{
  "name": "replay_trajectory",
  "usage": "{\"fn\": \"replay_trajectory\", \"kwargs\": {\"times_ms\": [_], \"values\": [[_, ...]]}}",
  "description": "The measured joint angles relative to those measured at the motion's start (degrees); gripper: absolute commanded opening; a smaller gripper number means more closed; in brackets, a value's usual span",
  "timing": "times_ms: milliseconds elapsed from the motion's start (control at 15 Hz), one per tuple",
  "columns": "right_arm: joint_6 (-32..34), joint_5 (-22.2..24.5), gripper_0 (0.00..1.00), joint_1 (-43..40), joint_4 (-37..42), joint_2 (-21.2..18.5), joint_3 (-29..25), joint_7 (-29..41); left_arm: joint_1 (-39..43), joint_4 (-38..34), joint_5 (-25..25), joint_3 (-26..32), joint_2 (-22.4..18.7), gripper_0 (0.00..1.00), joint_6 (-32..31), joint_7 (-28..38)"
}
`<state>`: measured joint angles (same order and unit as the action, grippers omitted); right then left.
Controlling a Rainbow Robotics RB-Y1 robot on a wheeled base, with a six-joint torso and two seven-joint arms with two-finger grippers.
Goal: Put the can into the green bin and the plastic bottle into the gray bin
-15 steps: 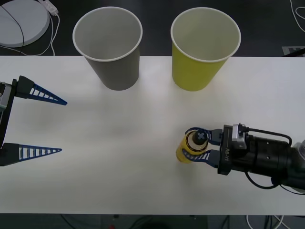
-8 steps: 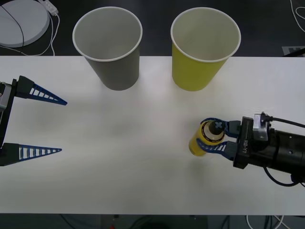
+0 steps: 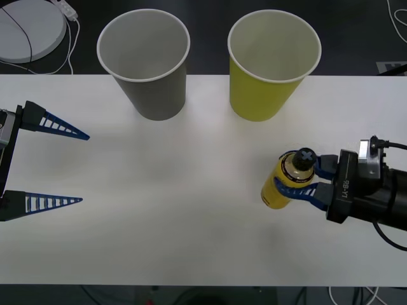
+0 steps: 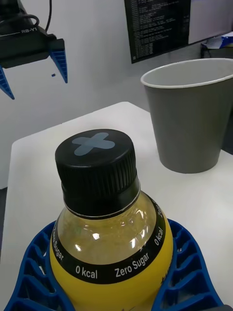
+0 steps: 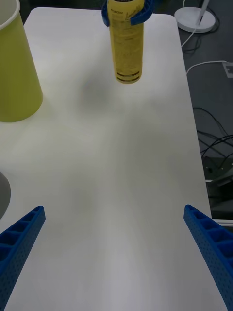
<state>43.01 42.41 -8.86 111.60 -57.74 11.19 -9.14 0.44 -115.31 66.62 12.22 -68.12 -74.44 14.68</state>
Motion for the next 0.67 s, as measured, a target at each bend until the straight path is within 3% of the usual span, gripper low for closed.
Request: {"fn": "replay_trajectory", "kwargs": {"times_ms": [667], "values": [[-9.26, 14.17, 0.0, -0.86, 13.4, -1.38, -6.93, 25.75, 0.0, 0.0, 0.0, 0.0, 0.0, 1.0, 0.0, 0.0]]}}
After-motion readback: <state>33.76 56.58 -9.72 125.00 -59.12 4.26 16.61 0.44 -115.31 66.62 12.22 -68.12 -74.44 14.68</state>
